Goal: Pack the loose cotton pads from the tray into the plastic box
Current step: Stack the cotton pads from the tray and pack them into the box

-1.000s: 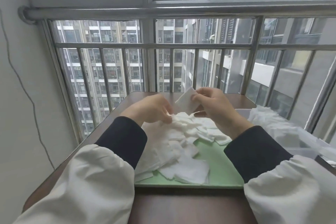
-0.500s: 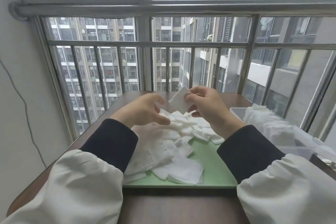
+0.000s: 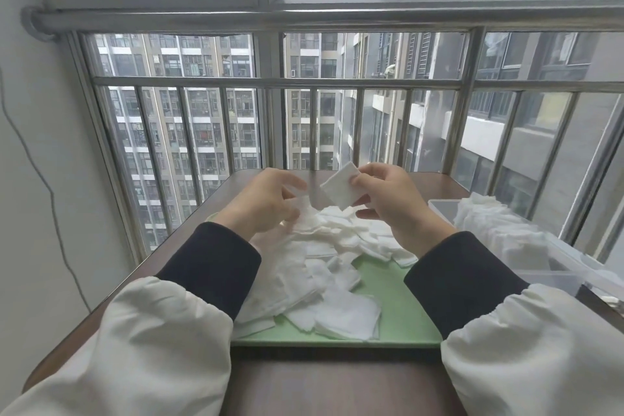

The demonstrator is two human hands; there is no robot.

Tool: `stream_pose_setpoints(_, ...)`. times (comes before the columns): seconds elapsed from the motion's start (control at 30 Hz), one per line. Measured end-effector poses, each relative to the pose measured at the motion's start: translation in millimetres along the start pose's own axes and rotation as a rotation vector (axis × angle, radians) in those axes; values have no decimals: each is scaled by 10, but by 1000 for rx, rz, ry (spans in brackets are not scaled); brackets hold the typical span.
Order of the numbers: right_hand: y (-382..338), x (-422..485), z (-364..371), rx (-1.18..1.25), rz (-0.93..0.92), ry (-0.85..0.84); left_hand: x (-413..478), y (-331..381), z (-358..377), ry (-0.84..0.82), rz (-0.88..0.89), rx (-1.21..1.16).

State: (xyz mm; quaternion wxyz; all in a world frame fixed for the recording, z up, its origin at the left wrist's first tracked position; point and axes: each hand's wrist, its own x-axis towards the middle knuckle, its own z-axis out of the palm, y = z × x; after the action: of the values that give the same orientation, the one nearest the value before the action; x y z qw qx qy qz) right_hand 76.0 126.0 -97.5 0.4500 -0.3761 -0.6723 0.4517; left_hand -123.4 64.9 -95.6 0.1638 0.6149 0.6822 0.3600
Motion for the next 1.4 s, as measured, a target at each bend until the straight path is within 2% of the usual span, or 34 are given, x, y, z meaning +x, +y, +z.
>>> stream_pose_setpoints(0.27, 24, 30, -47, 47, 34, 137, -32, 184, -34, 41, 95, -291)
stream_pose_setpoints(0.37, 33, 28, -47, 23, 32, 75, -46, 208, -33, 36, 133, -405)
stream_pose_setpoints(0.5, 24, 8, -42, 126, 33, -40, -62, 218, -30, -6, 207, -482)
stream_pose_setpoints(0.63, 26, 5, -49, 156, 9, -55, -69, 219, -1, -50, 228, -511)
stream_pose_setpoints(1.03, -17, -14, -36, 339, 18, -229, -71, 229, 50, 27, 199, -443)
stream_pose_setpoints(1.2, -32, 4, -10, 358, 63, -262, -85, 241, 52, 27, 198, -419)
stream_pose_setpoints(1.3, -45, -23, -9, 319, 10, -325, -79, 240, 52, 33, 222, -403)
stream_pose_setpoints(1.4, -16, -20, -15, 276, -21, -240, -41, 195, 20, 95, 218, -251)
